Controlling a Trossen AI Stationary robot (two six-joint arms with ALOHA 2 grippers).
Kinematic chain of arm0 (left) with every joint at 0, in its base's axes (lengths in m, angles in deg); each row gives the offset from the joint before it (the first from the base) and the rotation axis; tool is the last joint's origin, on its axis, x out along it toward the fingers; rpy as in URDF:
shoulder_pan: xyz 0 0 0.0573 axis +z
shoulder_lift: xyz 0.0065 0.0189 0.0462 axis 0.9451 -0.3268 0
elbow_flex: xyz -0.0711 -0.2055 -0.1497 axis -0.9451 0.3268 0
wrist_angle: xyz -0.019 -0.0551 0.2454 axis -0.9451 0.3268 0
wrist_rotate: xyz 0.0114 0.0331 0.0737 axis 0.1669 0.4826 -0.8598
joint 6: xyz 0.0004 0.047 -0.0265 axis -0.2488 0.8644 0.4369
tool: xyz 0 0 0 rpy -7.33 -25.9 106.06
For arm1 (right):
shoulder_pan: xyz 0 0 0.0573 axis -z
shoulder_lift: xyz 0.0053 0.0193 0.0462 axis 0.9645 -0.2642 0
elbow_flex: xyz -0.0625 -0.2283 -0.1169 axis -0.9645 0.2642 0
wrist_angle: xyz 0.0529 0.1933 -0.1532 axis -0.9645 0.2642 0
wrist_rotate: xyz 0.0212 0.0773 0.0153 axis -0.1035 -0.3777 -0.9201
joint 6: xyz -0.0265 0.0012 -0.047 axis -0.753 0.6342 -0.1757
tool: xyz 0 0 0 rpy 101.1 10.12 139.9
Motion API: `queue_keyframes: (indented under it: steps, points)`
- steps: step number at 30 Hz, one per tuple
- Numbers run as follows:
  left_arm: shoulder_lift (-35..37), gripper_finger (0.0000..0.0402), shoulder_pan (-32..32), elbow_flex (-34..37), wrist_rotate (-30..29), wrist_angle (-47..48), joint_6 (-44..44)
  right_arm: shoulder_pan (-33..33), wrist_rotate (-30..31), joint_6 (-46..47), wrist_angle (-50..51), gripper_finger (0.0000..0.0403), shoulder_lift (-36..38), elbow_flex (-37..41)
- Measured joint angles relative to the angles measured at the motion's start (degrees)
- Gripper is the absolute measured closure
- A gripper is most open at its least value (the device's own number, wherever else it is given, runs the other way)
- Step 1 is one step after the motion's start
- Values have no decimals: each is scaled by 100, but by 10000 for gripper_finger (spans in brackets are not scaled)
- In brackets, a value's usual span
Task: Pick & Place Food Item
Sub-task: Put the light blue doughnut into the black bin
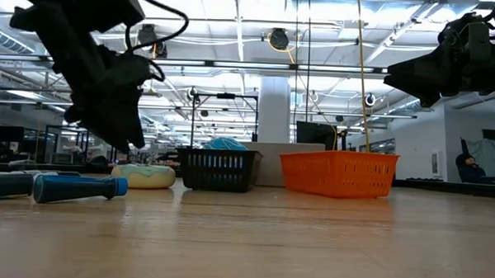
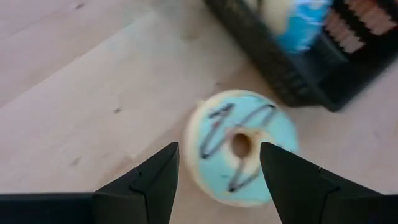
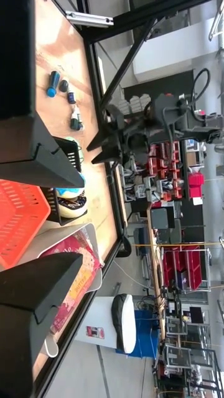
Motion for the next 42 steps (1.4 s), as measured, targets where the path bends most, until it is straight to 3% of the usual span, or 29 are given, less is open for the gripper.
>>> queue_keyframes:
  steps: [9, 24, 33, 42]
  points:
    - [0, 171, 647, 346, 478, 14, -620, 0, 0, 0, 2, 236, 2, 0]
    - [0, 106, 1016, 353, 1195, -430, 84, 0, 0, 0, 2, 236, 2, 1]
    - [-7, 125, 1005, 353, 1441, -699, 462, 0, 0, 0, 2, 236, 2, 2]
    - [-515, 143, 1005, 353, 1391, -764, 355, 0, 0, 0, 2, 236, 2, 0]
